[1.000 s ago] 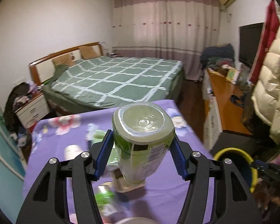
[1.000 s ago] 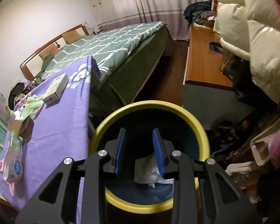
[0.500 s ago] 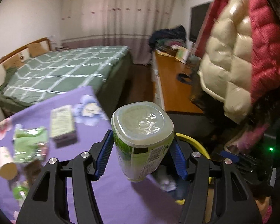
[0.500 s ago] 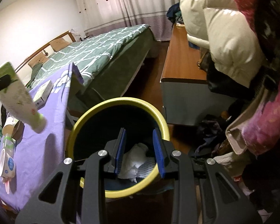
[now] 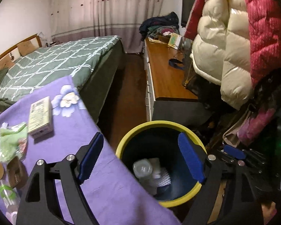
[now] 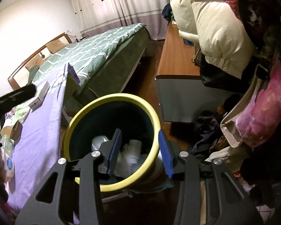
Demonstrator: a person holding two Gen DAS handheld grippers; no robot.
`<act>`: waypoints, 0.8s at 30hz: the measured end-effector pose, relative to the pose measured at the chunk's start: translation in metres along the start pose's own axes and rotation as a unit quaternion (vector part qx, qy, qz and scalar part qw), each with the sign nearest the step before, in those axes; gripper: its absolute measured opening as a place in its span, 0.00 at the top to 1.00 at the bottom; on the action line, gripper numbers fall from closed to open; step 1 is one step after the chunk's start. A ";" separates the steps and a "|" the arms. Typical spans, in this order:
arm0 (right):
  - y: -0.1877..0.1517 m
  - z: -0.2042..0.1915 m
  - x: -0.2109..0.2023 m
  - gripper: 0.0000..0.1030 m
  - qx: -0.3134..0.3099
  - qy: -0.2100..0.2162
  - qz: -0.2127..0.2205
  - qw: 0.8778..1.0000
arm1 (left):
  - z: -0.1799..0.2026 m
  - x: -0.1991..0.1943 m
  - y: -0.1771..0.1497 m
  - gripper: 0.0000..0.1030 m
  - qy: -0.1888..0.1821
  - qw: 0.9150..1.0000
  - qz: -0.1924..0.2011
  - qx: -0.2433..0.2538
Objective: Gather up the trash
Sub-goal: 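Carry the green bottle into the yellow bin and open the left gripper, then grasp the green plastic bag with the right gripper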
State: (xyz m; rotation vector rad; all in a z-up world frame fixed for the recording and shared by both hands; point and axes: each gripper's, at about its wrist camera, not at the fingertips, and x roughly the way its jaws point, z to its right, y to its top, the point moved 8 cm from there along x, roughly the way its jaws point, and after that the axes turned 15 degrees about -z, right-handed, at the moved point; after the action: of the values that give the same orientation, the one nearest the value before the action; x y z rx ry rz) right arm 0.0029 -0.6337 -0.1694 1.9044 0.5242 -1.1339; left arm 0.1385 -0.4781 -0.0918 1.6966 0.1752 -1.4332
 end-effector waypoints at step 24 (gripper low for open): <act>-0.026 -0.295 0.021 0.62 -0.256 0.121 -0.043 0.958 | -0.310 -0.215 -0.197 0.12 0.234 0.927 0.097 -0.278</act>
State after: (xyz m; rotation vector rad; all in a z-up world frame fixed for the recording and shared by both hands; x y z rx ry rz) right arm 0.1458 -0.3774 -0.1279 1.5757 0.9451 -0.7235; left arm 0.1753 -0.0588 -0.0289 1.4905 0.5998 -0.7140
